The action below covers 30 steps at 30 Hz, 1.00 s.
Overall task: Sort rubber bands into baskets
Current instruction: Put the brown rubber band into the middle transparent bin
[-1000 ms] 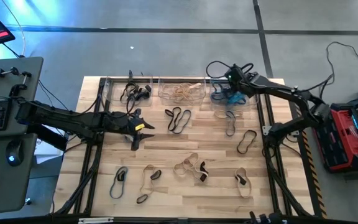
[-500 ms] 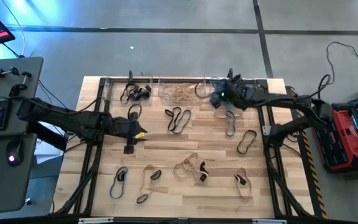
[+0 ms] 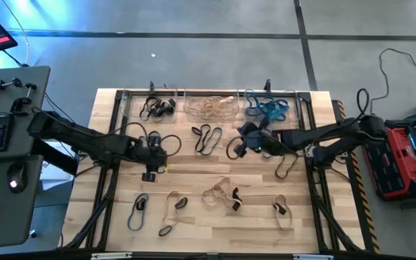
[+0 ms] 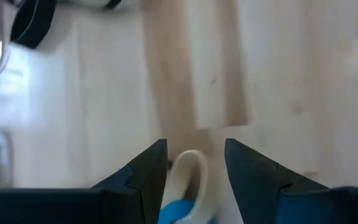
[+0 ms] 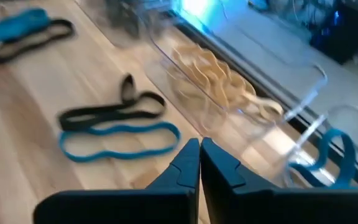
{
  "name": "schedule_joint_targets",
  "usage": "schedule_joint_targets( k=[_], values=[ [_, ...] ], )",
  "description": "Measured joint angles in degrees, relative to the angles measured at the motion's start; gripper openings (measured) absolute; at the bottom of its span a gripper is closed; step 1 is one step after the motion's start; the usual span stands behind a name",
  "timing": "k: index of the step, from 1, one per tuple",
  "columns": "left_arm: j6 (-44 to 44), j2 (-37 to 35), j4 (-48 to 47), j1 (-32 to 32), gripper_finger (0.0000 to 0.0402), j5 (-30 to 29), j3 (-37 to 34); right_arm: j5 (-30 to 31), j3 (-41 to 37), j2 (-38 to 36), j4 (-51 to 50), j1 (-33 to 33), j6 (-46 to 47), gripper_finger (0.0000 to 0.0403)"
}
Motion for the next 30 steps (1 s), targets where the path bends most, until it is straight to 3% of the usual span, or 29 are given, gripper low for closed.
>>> schedule_joint_targets(
  k=[7, 15, 21, 30],
  values=[
    [0.4, 6.2, -0.9, 0.0, 0.0155, -3.1, 0.0, 1.9, 0.0, 0.0, 3.6, 5.2, -0.4, 0.0002],
    [0.4, 7.2, -0.8, 0.0, 0.0155, -2.0, 0.0, 2.9, 0.0, 0.0, 3.5, 6.7, -0.5, 0.0002],
    [0.1, 7.2, -0.8, 0.0, 0.0155, 2.1, 0.0, 2.9, 0.0, 0.0, 3.5, 6.7, -0.5, 0.0002],
    [-9.2, 11.4, -2.6, 0.1, 0.0150, 2.4, 0.0, 2.9, 0.0, 0.0, 3.5, 6.7, -1.5, 0.0002]
  ],
)
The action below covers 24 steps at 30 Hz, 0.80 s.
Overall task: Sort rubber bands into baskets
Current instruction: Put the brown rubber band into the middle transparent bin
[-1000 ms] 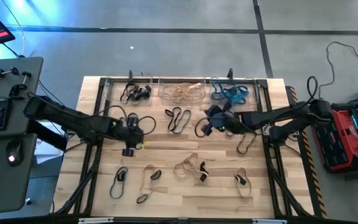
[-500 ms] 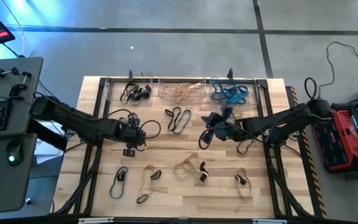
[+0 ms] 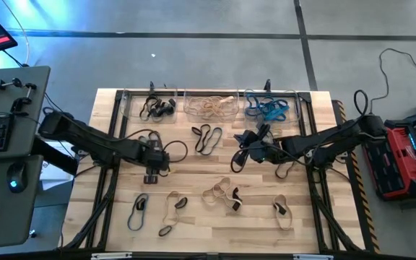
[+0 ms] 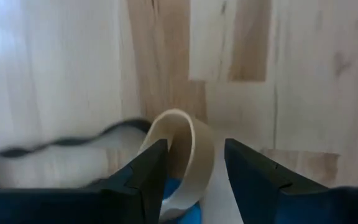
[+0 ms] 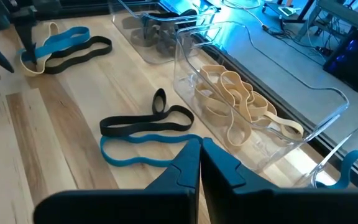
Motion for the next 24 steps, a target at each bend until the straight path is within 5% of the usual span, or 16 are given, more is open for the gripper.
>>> schedule_joint_targets(
  k=[6, 13, 24],
  values=[
    [-2.4, 4.2, -3.5, 0.0, 0.0107, 0.0, 1.8, 0.0, 0.0, 0.0, 0.1, 0.0, -0.4, 0.0002],
    [-0.6, 3.9, -8.7, 0.0, 0.0009, 1.2, 7.8, 0.0, 0.0, 0.0, 0.0, 0.0, -0.4, 0.0002],
    [-1.7, 2.5, -13.0, 1.6, 0.0002, 0.8, 17.8, -9.9, 0.0, 2.1, 3.3, 0.0, -3.1, 0.0006]
  ],
)
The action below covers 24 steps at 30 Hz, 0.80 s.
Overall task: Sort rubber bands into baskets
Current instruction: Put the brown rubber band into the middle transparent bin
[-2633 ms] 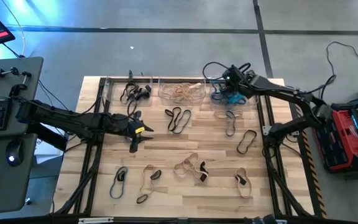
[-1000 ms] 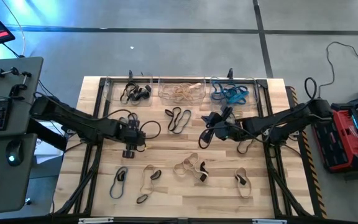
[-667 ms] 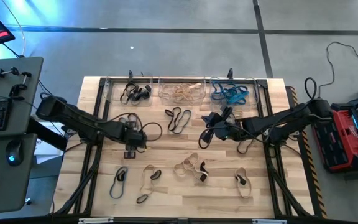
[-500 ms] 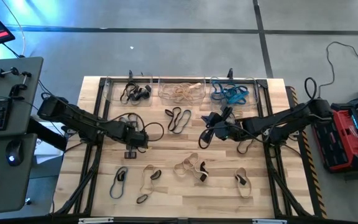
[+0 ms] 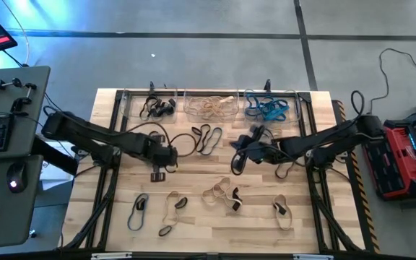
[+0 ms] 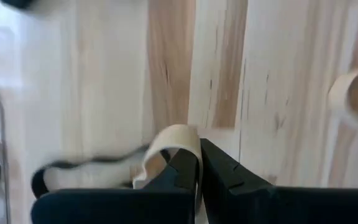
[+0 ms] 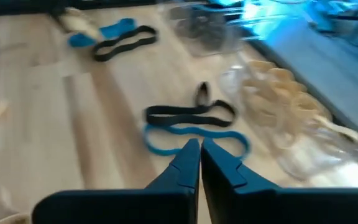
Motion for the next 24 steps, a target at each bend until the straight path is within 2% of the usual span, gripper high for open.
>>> schedule_joint_targets(
  k=[4, 9, 13, 24],
  values=[
    [0.0, -3.7, 3.0, 2.0, 0.0001, -1.3, 0.8, -3.4, 0.0, 3.2, 3.4, 0.0, -1.6, 0.0029],
    [0.8, -9.4, 10.2, 7.1, 0.0001, 0.3, 0.9, -3.2, 0.0, 5.4, 6.3, 0.0, -1.9, 0.0077],
    [2.4, -11.9, 12.3, 11.1, 0.0001, 1.6, 0.9, -3.0, 0.0, 5.4, 7.6, 0.0, -1.9, 0.0103],
    [3.4, -14.3, 20.1, 14.2, 0.0000, 3.5, 0.9, -3.8, 0.0, 5.6, 10.4, 0.4, -2.2, 0.0115]
  ],
)
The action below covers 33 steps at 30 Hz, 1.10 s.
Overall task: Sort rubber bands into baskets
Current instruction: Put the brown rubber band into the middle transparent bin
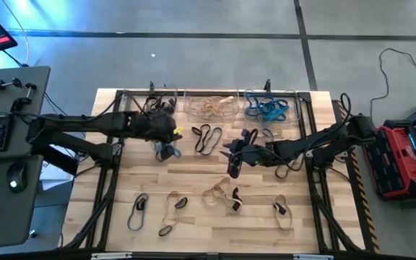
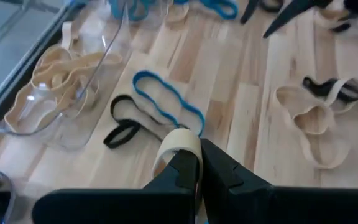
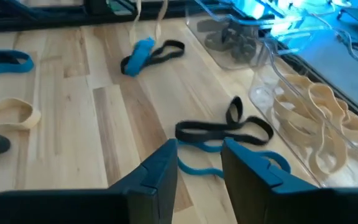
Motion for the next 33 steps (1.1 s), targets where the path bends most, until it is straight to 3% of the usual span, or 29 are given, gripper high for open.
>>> schedule_joint_targets(
  k=[5, 11, 14, 21, 29, 33],
  values=[
    [-0.1, -3.1, 4.4, -0.1, 0.0000, 0.0, 0.0, -2.6, 0.0, 2.0, 4.3, 0.0, -1.3, 0.0100],
    [-1.5, -6.1, 8.1, -0.1, 0.0000, 0.5, 0.0, -5.9, 0.6, 8.7, 15.7, -0.2, -7.0, 0.0014],
    [-1.7, -6.1, 8.9, -0.1, 0.0000, 1.9, 0.0, -6.0, 3.3, 12.3, 18.0, -0.5, -9.4, 0.0012],
    [-0.6, -5.9, 10.1, -0.6, 0.0000, 2.4, 0.0, -3.8, 8.6, 16.3, 15.2, -0.9, -13.1, 0.0002],
    [4.2, -0.8, 15.3, 3.0, 0.0000, 2.1, 0.0, 4.6, 8.7, 12.1, 7.0, -0.9, -11.2, 0.0001],
    [6.6, 3.2, 19.3, 7.3, 0.0000, 5.5, 0.0, 8.4, 8.7, 9.1, 0.1, -0.5, -8.4, 0.0000]
  ],
)
